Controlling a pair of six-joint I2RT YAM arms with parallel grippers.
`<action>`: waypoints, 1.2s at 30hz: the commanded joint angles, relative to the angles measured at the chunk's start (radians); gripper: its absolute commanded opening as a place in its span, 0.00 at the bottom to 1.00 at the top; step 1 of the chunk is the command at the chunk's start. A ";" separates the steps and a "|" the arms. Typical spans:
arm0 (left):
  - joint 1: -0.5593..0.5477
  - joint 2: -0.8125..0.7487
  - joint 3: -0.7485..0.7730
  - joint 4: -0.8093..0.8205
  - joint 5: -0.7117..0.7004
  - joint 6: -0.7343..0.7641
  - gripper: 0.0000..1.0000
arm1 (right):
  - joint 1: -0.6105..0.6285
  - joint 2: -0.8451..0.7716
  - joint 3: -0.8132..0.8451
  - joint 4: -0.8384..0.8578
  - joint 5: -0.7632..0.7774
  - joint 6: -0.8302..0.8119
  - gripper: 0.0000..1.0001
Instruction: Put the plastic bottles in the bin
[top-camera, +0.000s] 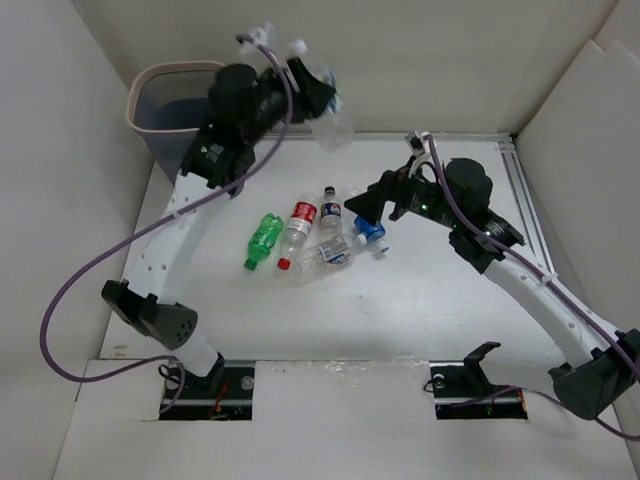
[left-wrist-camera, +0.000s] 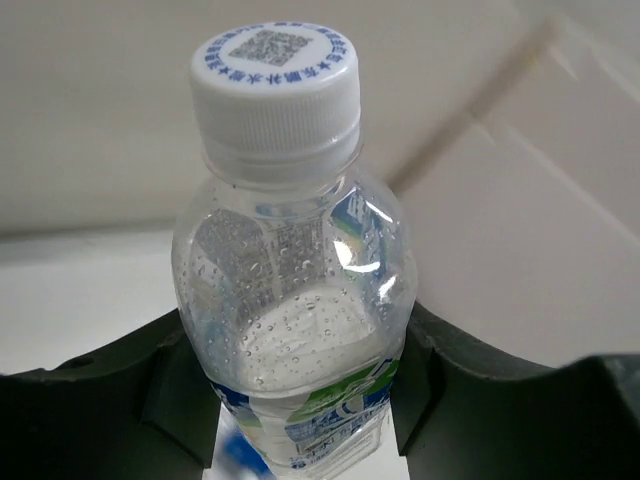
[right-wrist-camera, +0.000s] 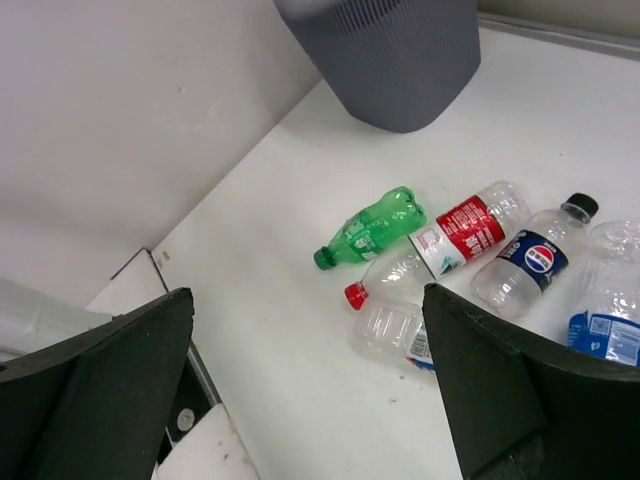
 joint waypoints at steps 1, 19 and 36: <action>0.171 0.074 0.273 -0.086 -0.278 0.028 0.00 | -0.023 -0.081 -0.033 -0.022 0.024 -0.030 1.00; 0.473 0.442 0.491 -0.002 -0.643 0.069 0.27 | -0.063 -0.169 -0.167 -0.113 0.102 -0.131 1.00; 0.445 0.122 0.244 -0.220 -0.192 0.016 1.00 | -0.054 0.145 -0.113 -0.248 0.421 -0.151 1.00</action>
